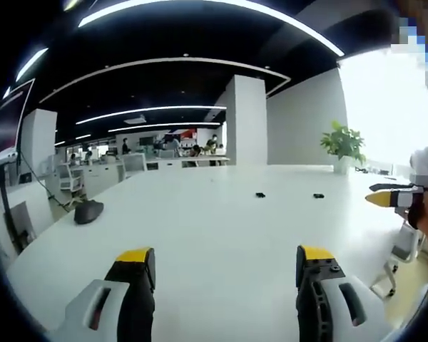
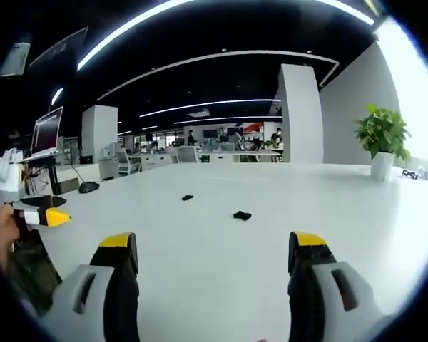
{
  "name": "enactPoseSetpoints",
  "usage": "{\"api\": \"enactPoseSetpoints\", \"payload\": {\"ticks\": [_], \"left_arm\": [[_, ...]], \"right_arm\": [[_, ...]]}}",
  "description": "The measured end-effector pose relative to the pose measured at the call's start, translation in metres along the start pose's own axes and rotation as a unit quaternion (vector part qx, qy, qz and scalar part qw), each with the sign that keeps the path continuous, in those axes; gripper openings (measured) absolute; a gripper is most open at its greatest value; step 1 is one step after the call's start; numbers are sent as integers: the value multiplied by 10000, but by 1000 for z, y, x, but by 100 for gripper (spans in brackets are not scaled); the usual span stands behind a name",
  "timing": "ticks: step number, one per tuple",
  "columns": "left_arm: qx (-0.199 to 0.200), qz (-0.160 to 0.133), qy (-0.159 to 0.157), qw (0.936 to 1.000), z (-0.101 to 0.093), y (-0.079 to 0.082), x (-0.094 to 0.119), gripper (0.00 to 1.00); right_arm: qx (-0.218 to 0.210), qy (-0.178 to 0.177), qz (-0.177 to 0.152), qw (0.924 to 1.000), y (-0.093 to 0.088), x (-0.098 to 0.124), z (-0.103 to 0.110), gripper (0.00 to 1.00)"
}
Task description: Snap the two parts of the plastic buckle together until the buckle closes and remains connected.
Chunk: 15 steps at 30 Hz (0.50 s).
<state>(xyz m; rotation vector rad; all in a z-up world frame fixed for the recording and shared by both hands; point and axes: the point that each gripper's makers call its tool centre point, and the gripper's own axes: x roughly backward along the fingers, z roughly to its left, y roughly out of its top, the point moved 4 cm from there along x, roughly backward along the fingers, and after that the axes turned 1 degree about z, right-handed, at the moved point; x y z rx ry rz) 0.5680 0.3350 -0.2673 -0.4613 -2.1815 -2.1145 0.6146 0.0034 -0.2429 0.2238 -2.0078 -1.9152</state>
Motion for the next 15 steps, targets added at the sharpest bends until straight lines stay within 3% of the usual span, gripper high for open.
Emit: {"api": "enactPoseSetpoints", "payload": {"ticks": [9, 15], "left_arm": [[96, 32, -55, 9999, 3, -5, -3, 82], [117, -17, -350, 9993, 0, -4, -6, 81]], "right_arm": [[174, 69, 3, 9998, 1, -9, -4, 86], [187, 315, -47, 9993, 6, -15, -6, 86]]}}
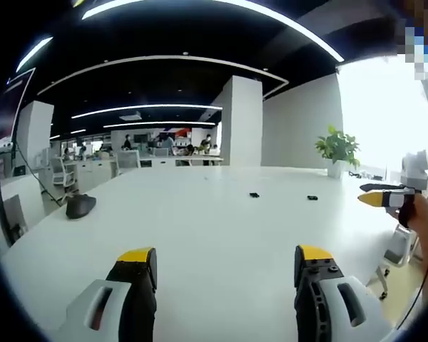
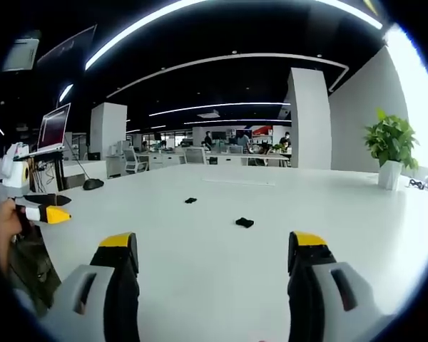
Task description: Snap the two parts of the plastic buckle together until the buckle closes and remains connected.
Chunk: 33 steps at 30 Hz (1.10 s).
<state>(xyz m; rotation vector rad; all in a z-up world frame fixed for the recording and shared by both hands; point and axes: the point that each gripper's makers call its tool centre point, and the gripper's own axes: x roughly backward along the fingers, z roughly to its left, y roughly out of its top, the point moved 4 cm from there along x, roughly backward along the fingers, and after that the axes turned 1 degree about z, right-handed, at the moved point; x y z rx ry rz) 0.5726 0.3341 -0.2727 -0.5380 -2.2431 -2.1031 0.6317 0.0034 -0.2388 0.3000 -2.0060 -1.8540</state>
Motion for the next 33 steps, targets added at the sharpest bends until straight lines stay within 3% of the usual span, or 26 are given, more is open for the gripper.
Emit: {"api": "enactPoseSetpoints", "payload": {"ticks": [7, 12, 16, 28, 33], "left_arm": [[-222, -23, -136, 9997, 0, 5, -3, 81], [-355, -127, -369, 9986, 0, 15, -2, 80], [-545, -181, -643, 9963, -3, 25, 3, 80], [-729, -363, -769, 9937, -7, 43, 5, 79], [-750, -287, -1025, 9915, -13, 46, 1, 79]], "right_arm": [[-98, 436, -41, 9990, -1, -6, 2, 84], [-69, 549, -13, 9985, 0, -6, 5, 84], [-26, 570, 46, 9984, -1, -4, 9, 84], [-105, 569, 132, 9982, -4, 6, 15, 83], [-34, 596, 153, 9981, -5, 8, 15, 83]]}}
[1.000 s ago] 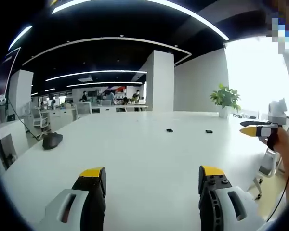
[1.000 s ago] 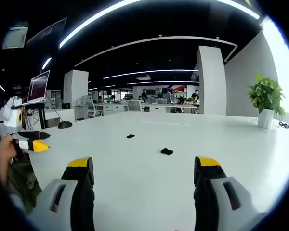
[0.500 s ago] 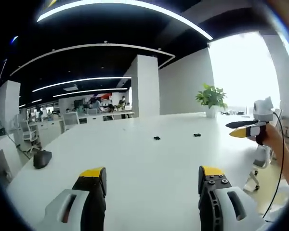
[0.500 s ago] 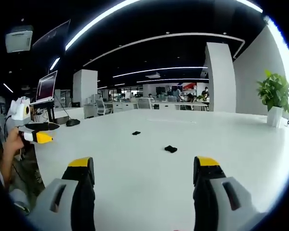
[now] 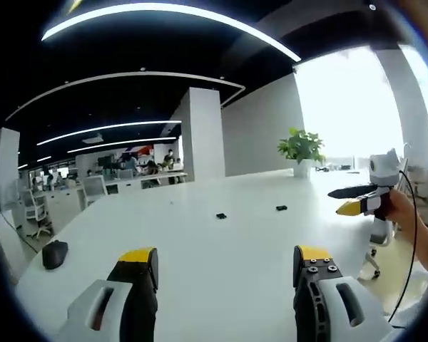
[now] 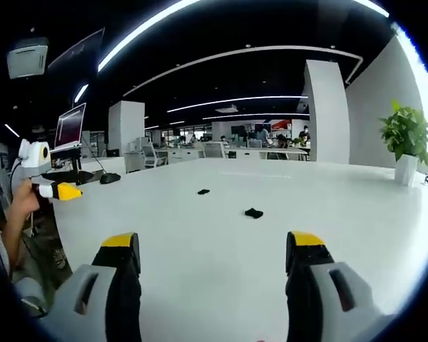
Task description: Snap the two parts of the plastic buckle together until the buckle closes and remains connected.
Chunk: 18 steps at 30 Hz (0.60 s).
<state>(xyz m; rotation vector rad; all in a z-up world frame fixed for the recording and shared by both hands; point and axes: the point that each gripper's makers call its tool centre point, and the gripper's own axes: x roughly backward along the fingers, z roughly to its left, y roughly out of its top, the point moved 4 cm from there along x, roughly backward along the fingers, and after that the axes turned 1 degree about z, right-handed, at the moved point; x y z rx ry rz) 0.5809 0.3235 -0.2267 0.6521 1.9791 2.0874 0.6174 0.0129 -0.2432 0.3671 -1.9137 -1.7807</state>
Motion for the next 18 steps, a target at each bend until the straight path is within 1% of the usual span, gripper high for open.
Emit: {"api": "enactPoseSetpoints", "payload": {"ticks": [3, 8, 14, 18], "left_arm": [[-34, -10, -129, 9999, -4, 4, -2, 79], [-55, -8, -245, 9997, -6, 7, -6, 79], [-107, 92, -504, 9986, -11, 5, -11, 79], [-122, 47, -542, 9984, -9, 4, -16, 78]], "right_arm": [[-29, 14, 2, 10000, -1, 0, -1, 83], [-29, 33, -14, 10000, 0, 0, -1, 83], [-12, 22, -46, 10000, 0, 2, -1, 83], [-30, 27, -54, 10000, 0, 4, -1, 83]]}}
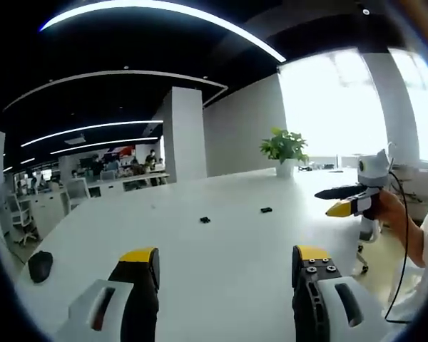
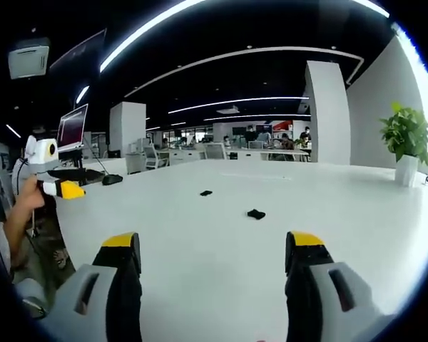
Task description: Snap the two parts of the plastic buckle together until the buckle closes and remains connected.
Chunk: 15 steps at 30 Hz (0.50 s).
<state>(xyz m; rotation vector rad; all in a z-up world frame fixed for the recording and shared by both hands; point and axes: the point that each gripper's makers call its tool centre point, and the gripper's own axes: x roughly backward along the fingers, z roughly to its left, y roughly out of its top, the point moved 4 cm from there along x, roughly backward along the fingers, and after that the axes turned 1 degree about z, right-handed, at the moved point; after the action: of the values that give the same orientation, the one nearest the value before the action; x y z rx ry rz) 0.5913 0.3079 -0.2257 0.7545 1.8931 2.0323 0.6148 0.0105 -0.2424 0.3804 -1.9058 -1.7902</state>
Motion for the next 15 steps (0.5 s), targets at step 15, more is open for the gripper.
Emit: {"api": "enactPoseSetpoints", "payload": {"ticks": [15], "left_arm": [[-133, -160, -262, 9994, 4, 5, -22, 77]], "right_arm": [[-56, -122, -7, 9999, -5, 7, -7, 83]]}}
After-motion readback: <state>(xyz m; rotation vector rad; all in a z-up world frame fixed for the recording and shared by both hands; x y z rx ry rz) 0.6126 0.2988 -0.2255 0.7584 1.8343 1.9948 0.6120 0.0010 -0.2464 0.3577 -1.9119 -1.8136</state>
